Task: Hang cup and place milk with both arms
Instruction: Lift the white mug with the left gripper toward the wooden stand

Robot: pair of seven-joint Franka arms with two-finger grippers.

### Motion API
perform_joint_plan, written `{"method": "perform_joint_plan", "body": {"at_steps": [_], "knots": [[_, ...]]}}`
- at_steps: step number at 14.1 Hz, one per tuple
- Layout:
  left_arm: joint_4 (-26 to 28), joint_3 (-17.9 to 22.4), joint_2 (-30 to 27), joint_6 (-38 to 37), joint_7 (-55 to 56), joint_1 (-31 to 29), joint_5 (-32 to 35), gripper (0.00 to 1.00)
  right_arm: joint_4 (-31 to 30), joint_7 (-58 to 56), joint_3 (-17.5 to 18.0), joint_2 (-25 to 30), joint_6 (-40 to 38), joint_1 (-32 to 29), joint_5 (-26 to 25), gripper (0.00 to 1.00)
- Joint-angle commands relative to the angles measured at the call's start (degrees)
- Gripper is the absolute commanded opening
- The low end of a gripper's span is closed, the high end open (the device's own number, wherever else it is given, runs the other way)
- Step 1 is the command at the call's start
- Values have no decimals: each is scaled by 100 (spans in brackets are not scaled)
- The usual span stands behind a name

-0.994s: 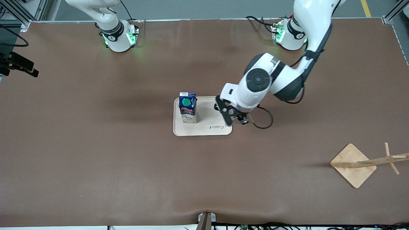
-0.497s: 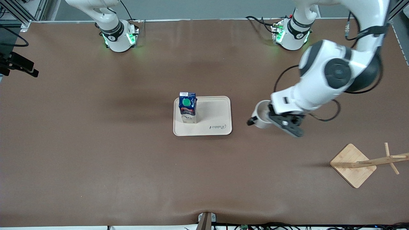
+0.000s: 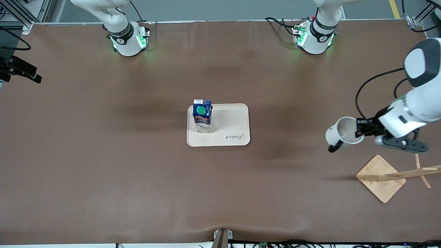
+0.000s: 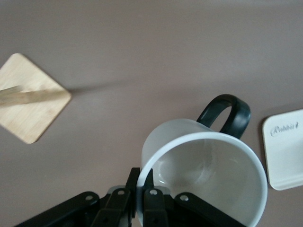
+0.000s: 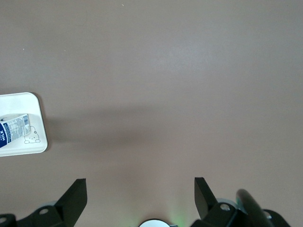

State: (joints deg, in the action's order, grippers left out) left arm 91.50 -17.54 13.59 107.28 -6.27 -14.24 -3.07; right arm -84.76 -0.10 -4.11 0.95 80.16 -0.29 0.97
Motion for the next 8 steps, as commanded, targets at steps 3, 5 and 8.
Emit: {"method": "perform_joint_plan", "body": {"at_steps": [3, 5, 8], "knots": [[-70, 5, 2, 363, 423, -482, -694, 0, 39, -60, 86, 10, -27, -121, 61, 100], [-71, 14, 47, 540, 966, -667, -1045, 0, 30, -60, 86, 19, -27, -121, 61, 100], [-245, 14, 195, 549, 1741, -825, -1117, 0, 39, -60, 86, 10, -27, -130, 61, 100]]}}
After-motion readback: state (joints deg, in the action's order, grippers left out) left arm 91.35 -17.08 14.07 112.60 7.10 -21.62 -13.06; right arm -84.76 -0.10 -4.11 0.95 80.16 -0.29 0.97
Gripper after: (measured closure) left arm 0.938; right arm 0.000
